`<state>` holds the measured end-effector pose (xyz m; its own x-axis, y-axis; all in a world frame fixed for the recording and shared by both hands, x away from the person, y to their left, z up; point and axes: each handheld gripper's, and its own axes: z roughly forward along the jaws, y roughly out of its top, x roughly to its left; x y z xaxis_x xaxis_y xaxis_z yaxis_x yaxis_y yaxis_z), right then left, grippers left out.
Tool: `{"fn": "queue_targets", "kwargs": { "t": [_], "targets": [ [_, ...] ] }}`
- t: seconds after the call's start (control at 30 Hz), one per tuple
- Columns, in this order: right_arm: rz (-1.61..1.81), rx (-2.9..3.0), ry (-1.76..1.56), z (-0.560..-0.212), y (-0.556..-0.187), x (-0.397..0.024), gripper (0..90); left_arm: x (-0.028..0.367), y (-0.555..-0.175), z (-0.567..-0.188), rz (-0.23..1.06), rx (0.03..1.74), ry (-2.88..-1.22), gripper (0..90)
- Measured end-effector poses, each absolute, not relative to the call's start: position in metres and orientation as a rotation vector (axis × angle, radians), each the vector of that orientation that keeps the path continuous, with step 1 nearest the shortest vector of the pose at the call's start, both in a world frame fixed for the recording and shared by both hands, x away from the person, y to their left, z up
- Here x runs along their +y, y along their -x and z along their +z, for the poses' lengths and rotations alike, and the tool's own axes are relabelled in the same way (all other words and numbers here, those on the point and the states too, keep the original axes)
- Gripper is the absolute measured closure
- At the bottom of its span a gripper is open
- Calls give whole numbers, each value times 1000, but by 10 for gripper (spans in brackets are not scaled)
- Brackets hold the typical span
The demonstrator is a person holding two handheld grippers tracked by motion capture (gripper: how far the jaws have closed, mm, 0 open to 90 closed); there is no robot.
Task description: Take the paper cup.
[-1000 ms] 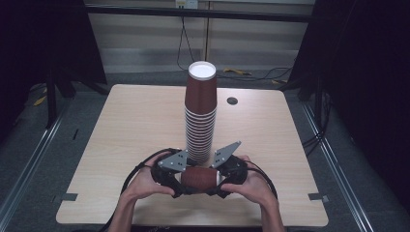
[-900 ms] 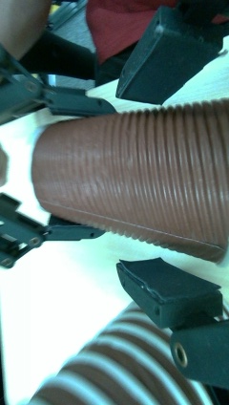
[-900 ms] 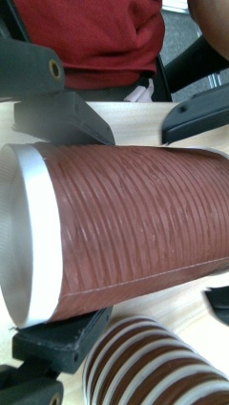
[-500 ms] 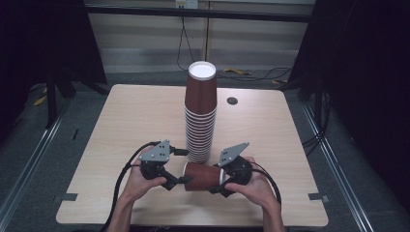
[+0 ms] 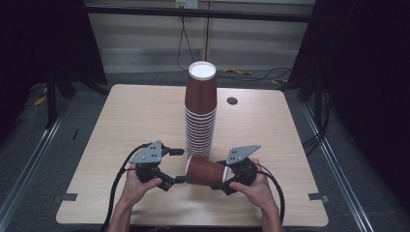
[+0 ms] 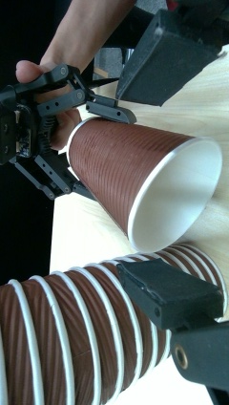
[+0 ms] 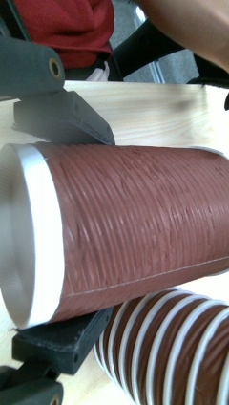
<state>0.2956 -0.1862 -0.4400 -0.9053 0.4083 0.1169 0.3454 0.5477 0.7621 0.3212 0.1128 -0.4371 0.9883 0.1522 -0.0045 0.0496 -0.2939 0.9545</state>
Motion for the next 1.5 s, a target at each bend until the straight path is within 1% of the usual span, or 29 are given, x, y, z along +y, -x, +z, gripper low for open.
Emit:
{"fn": "queue_targets", "kwargs": {
  "t": [0.27, 0.4, 0.63, 0.8, 0.93, 1.3, 1.37, 1.4, 1.5],
  "targets": [
    [1395, 2652, -719, -449, -298, -192, 226, 117, -321, -439, 97, 159, -1855, 155],
    [1499, 2611, -719, -453, -298, -196, 226, 114, -318, -442, 104, 160, -1853, 156],
    [1543, 2590, -715, -455, -297, -196, 227, 115, -316, -445, 105, 170, -1823, 155],
    [1675, 2533, -704, -462, -294, -202, 227, 117, -316, -448, 87, 183, -1805, 155],
    [1724, 2512, -681, -462, -293, -201, 227, 115, -316, -450, 61, 176, -1796, 154],
    [1794, 2467, -633, -462, -291, -198, 227, 110, -319, -456, 57, 200, -1773, 155],
    [1797, 2470, -617, -462, -291, -197, 228, 110, -320, -457, 48, 204, -1774, 120],
    [1797, 2470, -617, -462, -291, -197, 228, 109, -321, -457, 41, 203, -1775, 120],
    [1798, 2479, -595, -461, -290, -196, 227, 105, -322, -460, 46, 217, -1799, 47]
  ]
}}
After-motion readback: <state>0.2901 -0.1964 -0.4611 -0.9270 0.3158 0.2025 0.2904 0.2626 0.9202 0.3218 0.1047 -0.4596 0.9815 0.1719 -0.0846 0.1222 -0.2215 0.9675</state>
